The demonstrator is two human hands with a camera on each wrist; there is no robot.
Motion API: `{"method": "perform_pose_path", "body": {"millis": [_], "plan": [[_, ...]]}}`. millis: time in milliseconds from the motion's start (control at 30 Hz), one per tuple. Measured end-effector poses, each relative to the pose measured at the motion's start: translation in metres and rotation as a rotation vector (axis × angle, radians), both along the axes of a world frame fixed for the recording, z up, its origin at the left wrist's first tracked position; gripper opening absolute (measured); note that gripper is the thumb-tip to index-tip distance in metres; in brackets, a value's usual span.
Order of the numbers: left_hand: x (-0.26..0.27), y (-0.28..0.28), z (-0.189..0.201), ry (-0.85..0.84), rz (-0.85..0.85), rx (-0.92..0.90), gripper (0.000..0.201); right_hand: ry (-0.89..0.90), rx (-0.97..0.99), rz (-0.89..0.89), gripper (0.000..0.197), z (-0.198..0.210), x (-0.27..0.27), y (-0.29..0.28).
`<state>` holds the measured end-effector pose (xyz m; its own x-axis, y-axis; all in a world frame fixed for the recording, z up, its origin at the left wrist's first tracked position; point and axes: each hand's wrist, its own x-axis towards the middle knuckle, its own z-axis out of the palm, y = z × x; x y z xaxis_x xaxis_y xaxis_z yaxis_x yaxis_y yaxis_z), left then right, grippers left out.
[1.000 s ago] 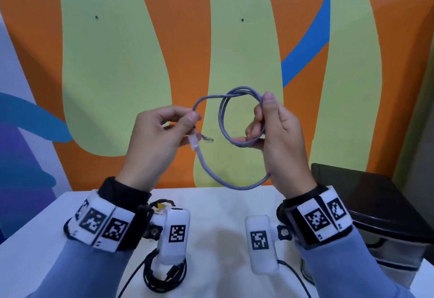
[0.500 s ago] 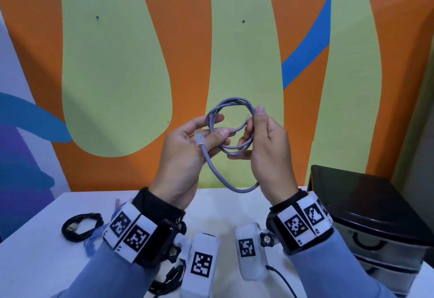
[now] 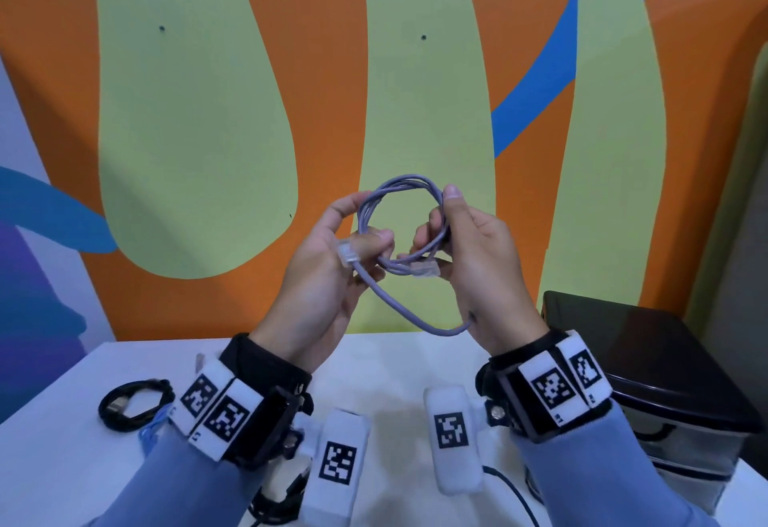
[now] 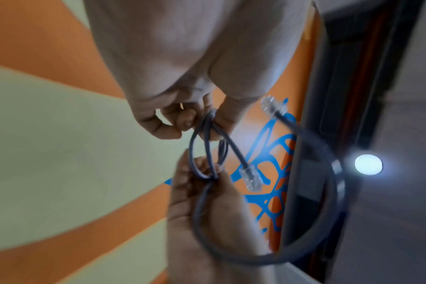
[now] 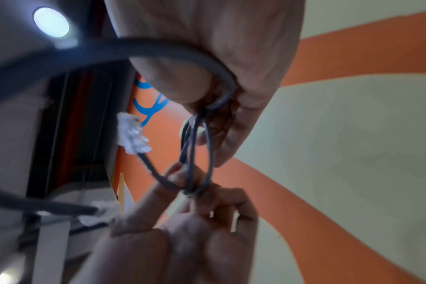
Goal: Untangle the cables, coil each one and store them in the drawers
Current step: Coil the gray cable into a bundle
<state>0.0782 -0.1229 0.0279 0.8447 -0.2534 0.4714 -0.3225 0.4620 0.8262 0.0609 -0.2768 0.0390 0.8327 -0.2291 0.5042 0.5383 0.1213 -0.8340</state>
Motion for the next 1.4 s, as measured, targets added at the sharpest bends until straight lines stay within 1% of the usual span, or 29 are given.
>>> {"method": "perform_pose_path", "body": {"millis": [67,133,200,267,333,400,467,533,567,633,700,733,800,867,933,1000,1067,1133,1233,1300,1333,1400], "plan": [[-0.002,-0.002,-0.002,-0.128,0.096,0.087,0.045,0.009,0.116,0.079,0.043,0.002,-0.002,0.002],[-0.005,-0.003,-0.002,-0.257,0.168,0.181,0.052,0.018,0.218,0.122,0.041,0.003,-0.003,0.005],[-0.006,-0.003,-0.003,-0.323,0.217,0.238,0.060,0.025,0.300,0.155,0.040,0.003,-0.004,0.007],[-0.004,-0.002,-0.003,-0.335,0.269,0.242,0.065,0.017,0.331,0.194,0.039,0.002,-0.005,0.010],[-0.003,0.000,-0.002,-0.335,0.282,0.246,0.066,0.005,0.337,0.238,0.037,0.003,-0.006,0.013],[-0.002,0.004,0.000,-0.273,0.263,0.245,0.066,-0.006,0.336,0.252,0.036,0.005,-0.007,0.011],[-0.002,0.007,0.002,-0.171,0.242,0.242,0.061,-0.045,0.323,0.196,0.035,0.007,-0.007,0.007],[-0.002,0.009,0.004,-0.075,0.183,0.185,0.049,-0.093,0.329,0.086,0.035,0.008,-0.004,0.001],[-0.003,0.012,0.006,-0.036,0.129,0.166,0.049,-0.117,0.341,0.028,0.036,0.008,-0.003,-0.002],[-0.005,0.020,0.009,0.020,-0.039,0.197,0.052,-0.161,0.345,-0.075,0.037,0.008,-0.001,-0.007],[-0.011,0.024,0.012,0.059,-0.229,0.230,0.046,-0.194,0.311,-0.149,0.038,0.006,-0.001,-0.010],[-0.014,0.023,0.013,0.070,-0.271,0.231,0.040,-0.206,0.285,-0.170,0.038,0.006,-0.001,-0.011],[-0.017,0.019,0.014,0.059,-0.221,0.228,0.033,-0.218,0.265,-0.174,0.039,0.005,-0.001,-0.009],[-0.016,0.014,0.013,0.025,-0.118,0.240,0.028,-0.204,0.351,-0.111,0.038,0.006,-0.001,-0.009],[-0.010,0.013,0.009,-0.017,0.007,0.274,0.022,-0.169,0.537,0.031,0.036,0.010,-0.003,-0.014],[0.001,0.014,0.001,-0.043,0.142,0.314,0.020,-0.146,0.706,0.225,0.035,0.012,-0.005,-0.021],[0.009,0.011,-0.007,0.000,0.218,0.296,0.019,-0.128,0.764,0.380,0.035,0.013,-0.006,-0.026],[0.017,0.007,-0.014,0.075,0.265,0.205,0.017,-0.095,0.710,0.459,0.036,0.013,-0.006,-0.026],[0.026,0.008,-0.015,0.116,0.358,-0.009,0.008,-0.040,0.552,0.451,0.039,0.011,-0.006,-0.023],[0.029,0.013,-0.011,0.071,0.401,-0.139,0.009,0.004,0.466,0.439,0.040,0.010,-0.005,-0.022],[0.028,0.016,-0.008,0.032,0.405,-0.174,0.010,0.025,0.443,0.444,0.041,0.010,-0.005,-0.022],[0.024,0.022,-0.002,-0.065,0.365,-0.173,0.012,0.052,0.422,0.454,0.041,0.009,-0.004,-0.019]]}}
